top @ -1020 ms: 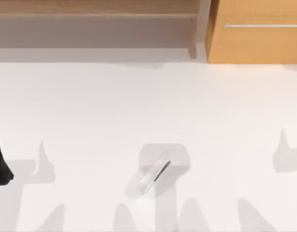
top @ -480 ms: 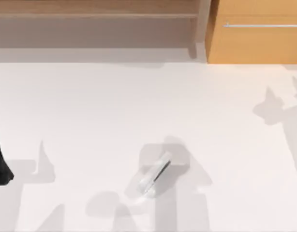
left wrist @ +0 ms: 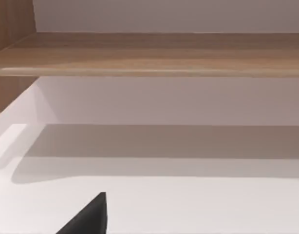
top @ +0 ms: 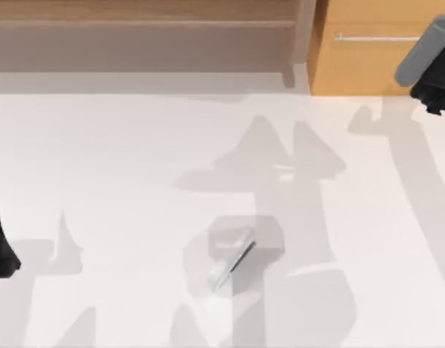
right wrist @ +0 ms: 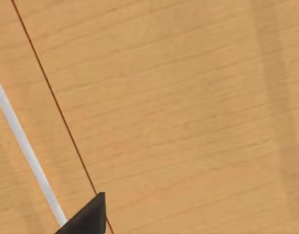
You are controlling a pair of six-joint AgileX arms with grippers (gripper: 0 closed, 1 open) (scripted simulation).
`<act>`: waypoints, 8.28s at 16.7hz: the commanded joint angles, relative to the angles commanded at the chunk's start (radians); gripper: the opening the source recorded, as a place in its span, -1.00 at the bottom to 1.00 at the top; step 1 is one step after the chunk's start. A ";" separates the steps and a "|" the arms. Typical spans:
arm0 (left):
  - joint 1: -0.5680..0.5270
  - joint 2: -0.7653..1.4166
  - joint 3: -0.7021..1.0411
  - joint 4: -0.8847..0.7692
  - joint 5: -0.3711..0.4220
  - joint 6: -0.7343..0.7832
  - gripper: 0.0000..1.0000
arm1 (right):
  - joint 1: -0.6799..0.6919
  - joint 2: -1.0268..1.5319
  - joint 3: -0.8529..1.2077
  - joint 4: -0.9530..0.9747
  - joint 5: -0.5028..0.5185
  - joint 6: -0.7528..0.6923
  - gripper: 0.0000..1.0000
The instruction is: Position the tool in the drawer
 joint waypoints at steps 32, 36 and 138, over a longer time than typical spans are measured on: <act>0.000 0.000 0.000 0.000 0.000 0.000 1.00 | 0.017 0.478 0.294 0.177 0.033 -0.298 -0.06; 0.000 0.000 0.000 0.000 0.000 0.000 1.00 | 0.017 0.478 0.294 0.177 0.033 -0.298 -0.66; 0.000 0.000 0.000 0.000 0.000 0.000 1.00 | 0.579 0.108 0.064 -0.322 -0.055 0.870 1.00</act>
